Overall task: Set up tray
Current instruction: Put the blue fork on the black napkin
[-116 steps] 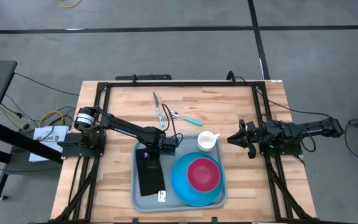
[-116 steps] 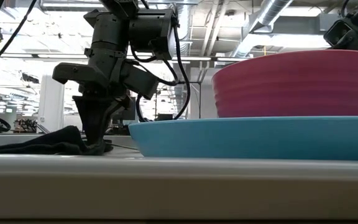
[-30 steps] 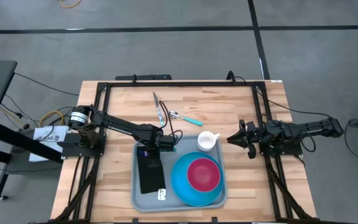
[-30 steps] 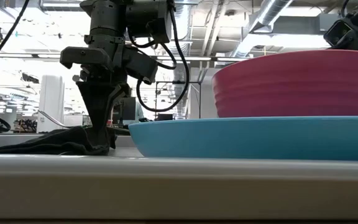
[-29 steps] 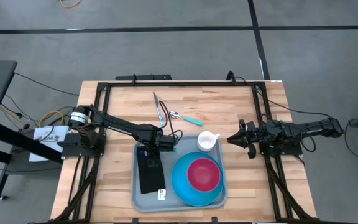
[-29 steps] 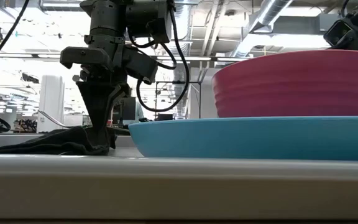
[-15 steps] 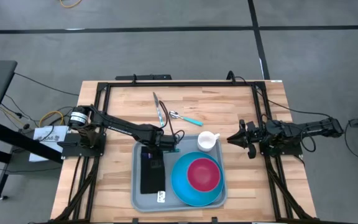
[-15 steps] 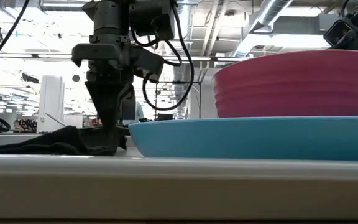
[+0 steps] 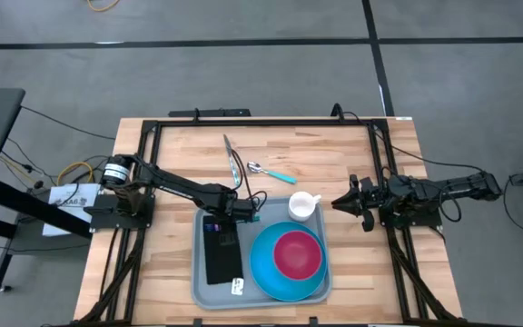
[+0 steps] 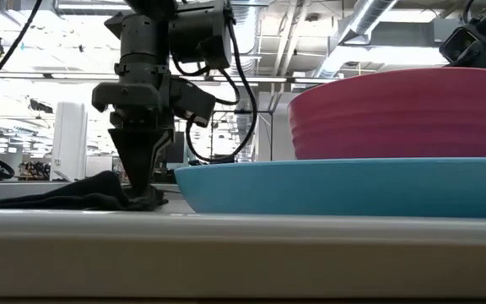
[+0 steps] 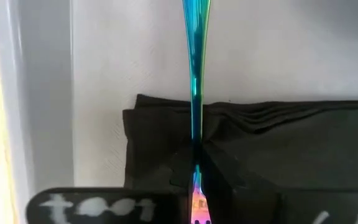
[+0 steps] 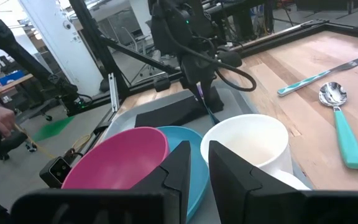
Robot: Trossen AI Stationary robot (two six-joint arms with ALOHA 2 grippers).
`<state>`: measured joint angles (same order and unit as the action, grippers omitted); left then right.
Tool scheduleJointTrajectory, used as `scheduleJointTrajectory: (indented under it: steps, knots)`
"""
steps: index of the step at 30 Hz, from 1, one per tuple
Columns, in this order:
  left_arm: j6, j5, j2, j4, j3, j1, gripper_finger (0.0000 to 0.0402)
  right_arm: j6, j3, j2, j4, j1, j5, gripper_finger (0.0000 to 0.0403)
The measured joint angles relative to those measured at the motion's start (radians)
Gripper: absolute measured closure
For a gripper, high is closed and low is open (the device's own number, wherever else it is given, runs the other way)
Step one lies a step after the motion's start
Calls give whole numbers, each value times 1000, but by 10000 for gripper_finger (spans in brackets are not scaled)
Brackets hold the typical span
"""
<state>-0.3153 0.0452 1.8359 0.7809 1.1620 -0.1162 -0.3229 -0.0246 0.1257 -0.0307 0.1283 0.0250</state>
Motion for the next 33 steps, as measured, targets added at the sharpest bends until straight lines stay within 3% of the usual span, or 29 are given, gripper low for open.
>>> scheduleJointTrajectory:
  steps: [17,33]
  knots:
    - [-26,9,-3,-63,-49,0,393,0,0,0,0,0,0,352]
    - [-12,2,1,-40,-30,0,339,0,0,0,0,0,0,352]
